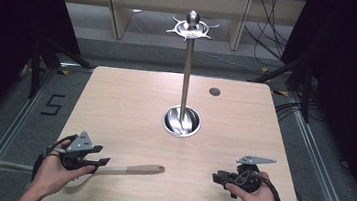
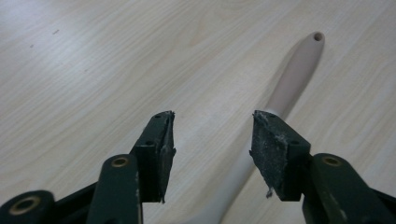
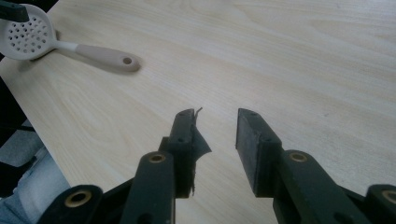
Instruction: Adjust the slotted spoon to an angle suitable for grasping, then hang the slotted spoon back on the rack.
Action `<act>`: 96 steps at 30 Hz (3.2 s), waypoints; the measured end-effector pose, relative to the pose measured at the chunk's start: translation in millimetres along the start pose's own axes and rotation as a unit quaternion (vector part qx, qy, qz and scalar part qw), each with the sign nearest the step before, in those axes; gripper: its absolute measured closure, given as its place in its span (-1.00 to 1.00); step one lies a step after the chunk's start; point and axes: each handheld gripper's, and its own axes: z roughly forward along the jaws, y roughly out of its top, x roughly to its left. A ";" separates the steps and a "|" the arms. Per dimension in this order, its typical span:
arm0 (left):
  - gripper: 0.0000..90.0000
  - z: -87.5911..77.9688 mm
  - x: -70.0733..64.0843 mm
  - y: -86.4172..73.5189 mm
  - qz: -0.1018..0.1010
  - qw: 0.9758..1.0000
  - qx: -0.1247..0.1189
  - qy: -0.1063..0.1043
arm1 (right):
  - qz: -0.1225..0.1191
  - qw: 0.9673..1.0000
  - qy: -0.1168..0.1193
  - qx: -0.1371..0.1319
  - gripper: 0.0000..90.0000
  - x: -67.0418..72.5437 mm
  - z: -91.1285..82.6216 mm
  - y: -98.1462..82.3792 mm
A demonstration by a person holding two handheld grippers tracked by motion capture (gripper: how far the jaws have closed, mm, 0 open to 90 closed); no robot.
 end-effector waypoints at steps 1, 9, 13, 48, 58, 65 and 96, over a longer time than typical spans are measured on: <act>0.16 1.8 -3.5 1.4 -0.004 1.000 -0.004 -0.006 | 0.001 1.000 -0.001 0.000 0.49 0.1 -1.2 -0.2; 0.28 3.9 -20.6 14.9 -0.021 0.999 -0.027 -0.041 | 0.015 1.000 0.006 -0.002 0.45 2.9 0.5 0.6; 0.27 9.9 -31.9 21.3 -0.012 0.999 -0.016 -0.049 | 0.004 1.000 0.001 -0.001 0.43 -0.4 2.6 1.4; 0.98 77.2 -75.9 74.3 0.071 0.974 0.188 -0.104 | 0.019 1.000 -0.006 -0.022 0.38 -10.2 -11.6 2.1; 0.98 91.6 -81.1 76.8 0.083 0.967 0.224 -0.094 | 0.017 1.000 0.001 -0.023 0.36 -9.1 -7.9 2.1; 0.98 99.3 -75.5 76.2 0.084 0.964 0.242 -0.074 | 0.017 1.000 -0.002 -0.017 0.33 -8.3 -8.4 2.0; 0.21 104.3 -54.2 112.7 0.126 0.959 0.252 -0.039 | 0.020 1.000 -0.003 -0.017 0.26 -5.8 -8.4 2.0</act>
